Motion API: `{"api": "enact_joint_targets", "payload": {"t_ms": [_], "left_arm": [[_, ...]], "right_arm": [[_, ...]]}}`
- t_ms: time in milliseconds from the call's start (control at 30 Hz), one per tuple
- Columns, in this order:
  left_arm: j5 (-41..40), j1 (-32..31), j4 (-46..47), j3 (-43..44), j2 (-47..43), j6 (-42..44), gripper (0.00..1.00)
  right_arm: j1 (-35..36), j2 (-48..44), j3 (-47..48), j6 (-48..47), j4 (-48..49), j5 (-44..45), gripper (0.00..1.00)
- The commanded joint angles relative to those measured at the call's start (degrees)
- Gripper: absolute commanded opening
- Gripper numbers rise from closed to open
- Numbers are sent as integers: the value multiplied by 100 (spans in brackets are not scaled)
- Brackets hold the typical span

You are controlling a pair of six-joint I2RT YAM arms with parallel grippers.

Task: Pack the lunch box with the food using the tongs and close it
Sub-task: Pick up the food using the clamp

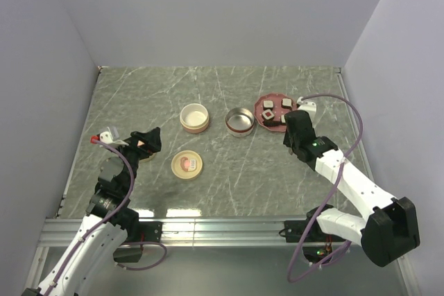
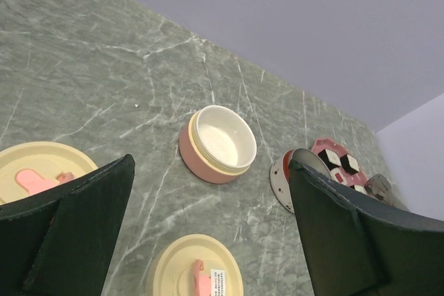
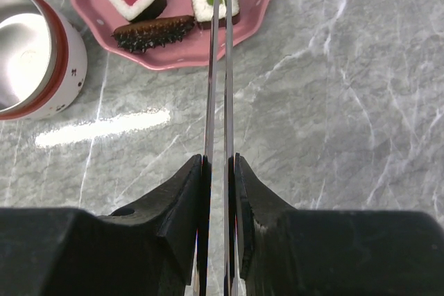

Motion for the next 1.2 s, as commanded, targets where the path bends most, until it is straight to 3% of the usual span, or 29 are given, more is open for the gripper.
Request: {"api": "enact_joint_targets", "payload": {"t_ms": [0,100,333,1167], "left_arm": [[29,-14,141,-1,20,-15,100],[38,-5,141,-1,20,-15,100],[38,-23,133,-1,29,-24,100],[64,-14,168,-1,38,-15,100]], "right_arm": [[-17,-141,-72,-84,387,-74,14],[-9,-115,-90,-110,422,-100,25],[61,-36,-55,-154,457,22,36],[229,474,121,-163,316,199,49]]}}
